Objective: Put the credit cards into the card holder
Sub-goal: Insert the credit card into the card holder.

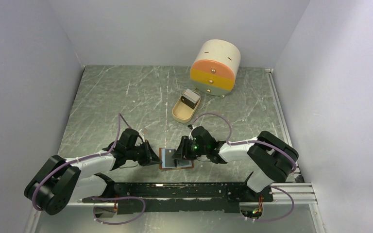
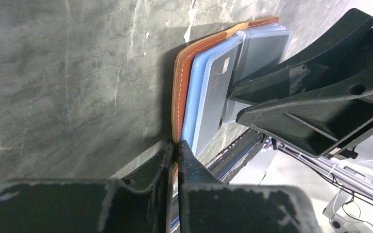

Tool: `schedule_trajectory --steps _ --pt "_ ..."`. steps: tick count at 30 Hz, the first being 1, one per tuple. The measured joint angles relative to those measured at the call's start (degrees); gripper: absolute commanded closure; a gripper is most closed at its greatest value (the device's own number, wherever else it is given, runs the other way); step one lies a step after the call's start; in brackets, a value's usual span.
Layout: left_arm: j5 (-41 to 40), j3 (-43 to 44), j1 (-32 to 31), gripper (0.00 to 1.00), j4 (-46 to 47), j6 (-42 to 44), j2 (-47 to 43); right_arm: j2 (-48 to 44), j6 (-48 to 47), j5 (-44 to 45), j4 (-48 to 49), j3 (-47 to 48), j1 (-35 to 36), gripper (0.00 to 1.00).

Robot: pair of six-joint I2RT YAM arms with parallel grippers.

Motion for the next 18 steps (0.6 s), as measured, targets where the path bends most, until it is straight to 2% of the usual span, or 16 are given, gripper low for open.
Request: schedule_trajectory --steps 11,18 --pt "0.68 -0.15 0.0 0.91 0.83 -0.33 0.0 2.08 0.28 -0.48 0.26 1.46 0.68 0.62" --pt "0.68 -0.15 0.0 0.91 0.52 -0.31 -1.25 -0.07 -2.32 1.05 -6.29 3.58 0.87 0.6"
